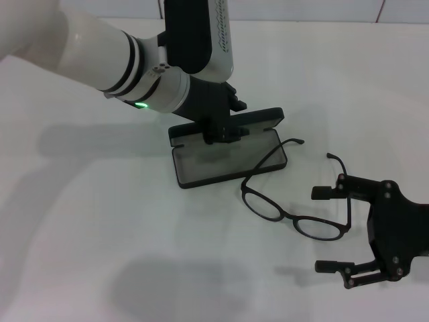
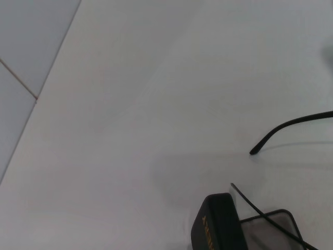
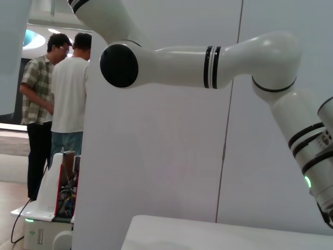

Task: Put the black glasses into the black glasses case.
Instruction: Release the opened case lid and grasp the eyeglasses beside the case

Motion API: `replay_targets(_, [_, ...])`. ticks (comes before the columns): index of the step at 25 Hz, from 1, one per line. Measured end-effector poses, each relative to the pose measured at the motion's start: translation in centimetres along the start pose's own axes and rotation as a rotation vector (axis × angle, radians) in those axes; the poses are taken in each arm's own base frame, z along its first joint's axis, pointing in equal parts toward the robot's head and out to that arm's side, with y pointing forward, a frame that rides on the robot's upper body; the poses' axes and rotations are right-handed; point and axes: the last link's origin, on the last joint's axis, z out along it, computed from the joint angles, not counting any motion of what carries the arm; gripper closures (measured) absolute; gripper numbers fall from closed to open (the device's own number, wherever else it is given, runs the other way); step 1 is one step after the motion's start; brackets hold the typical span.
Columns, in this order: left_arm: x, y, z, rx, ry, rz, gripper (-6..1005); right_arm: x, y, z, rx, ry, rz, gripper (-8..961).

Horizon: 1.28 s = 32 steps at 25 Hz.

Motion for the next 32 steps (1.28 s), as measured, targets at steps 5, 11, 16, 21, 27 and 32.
replay_targets(5, [0.2, -0.1, -0.3, 0.0, 0.002, 0.009, 660, -0.1, -0.1, -0.1, 0.004, 0.001, 0.002, 70])
replay_targets(11, [0.9, 0.0, -1.6, -0.035, 0.077, -0.05, 518, -0.2, -0.3, -0.3, 0.016, -0.004, -0.001, 74])
replay_targets(16, [0.5, 0.3, -3.1, -0.013, 0.287, -0.179, 511, -1.4, -1.5, -1.1, 0.06, -0.028, 0.017, 78])
replay_targets(21, [-1.7, 1.5, -4.5, 0.077, 0.623, -0.351, 511, -4.3, -3.8, -1.6, -0.034, 0.14, 0.154, 82])
replay_targets(27, [-5.7, 3.1, -3.5, 0.231, 0.806, -0.504, 511, -7.6, -6.0, 0.4, -0.054, 0.551, 0.215, 99])
replay_targets(32, [-7.2, 3.8, -3.1, 0.274, 0.81, -0.547, 510, -8.6, -8.4, 3.2, -0.008, 0.739, 0.248, 123])
